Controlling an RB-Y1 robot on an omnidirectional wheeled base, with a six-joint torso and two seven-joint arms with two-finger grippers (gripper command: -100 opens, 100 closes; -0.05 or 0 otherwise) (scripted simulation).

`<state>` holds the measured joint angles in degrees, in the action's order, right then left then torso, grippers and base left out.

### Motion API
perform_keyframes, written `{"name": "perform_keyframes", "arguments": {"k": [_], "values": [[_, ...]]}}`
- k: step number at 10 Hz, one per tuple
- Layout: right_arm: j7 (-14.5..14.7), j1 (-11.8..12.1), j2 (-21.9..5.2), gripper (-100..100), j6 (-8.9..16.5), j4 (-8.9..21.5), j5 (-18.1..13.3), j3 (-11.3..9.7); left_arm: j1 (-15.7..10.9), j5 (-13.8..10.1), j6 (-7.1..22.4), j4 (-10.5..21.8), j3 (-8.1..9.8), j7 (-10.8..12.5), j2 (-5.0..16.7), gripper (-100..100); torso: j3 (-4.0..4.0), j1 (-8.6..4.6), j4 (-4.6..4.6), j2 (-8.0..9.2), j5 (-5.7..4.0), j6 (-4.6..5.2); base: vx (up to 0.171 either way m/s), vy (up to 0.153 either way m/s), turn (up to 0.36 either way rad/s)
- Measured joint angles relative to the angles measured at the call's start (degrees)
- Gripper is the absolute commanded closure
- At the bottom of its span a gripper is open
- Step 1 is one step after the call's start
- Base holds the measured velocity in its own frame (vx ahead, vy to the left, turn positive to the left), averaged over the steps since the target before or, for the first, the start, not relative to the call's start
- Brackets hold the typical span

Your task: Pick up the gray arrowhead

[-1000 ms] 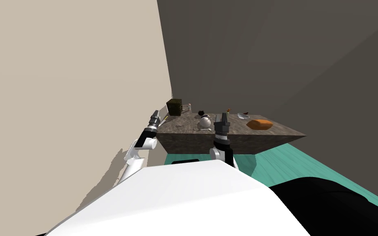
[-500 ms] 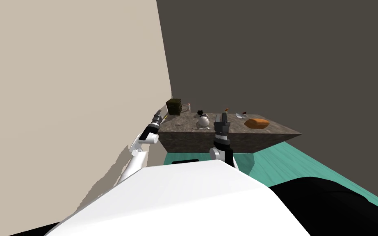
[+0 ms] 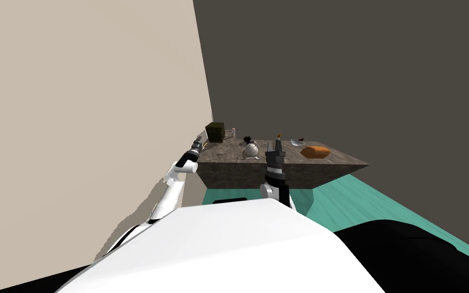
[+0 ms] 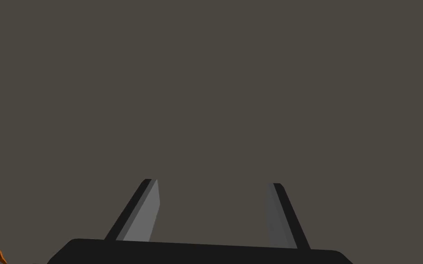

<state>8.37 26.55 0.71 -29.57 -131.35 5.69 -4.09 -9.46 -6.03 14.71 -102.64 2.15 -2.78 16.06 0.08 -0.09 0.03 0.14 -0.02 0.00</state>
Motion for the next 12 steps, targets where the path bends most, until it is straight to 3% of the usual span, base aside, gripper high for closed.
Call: {"name": "perform_keyframes", "arguments": {"k": [12], "values": [[0.0,0.0,0.0,0,0.0,0.0,0.0,0.0,-15.1,-3.2,18.9,15.4,0.88,0.9,2.3,-100,-0.05,0.02,-0.02,-0.11,0.00,-0.03,-0.028,-0.030,-0.018]]}}
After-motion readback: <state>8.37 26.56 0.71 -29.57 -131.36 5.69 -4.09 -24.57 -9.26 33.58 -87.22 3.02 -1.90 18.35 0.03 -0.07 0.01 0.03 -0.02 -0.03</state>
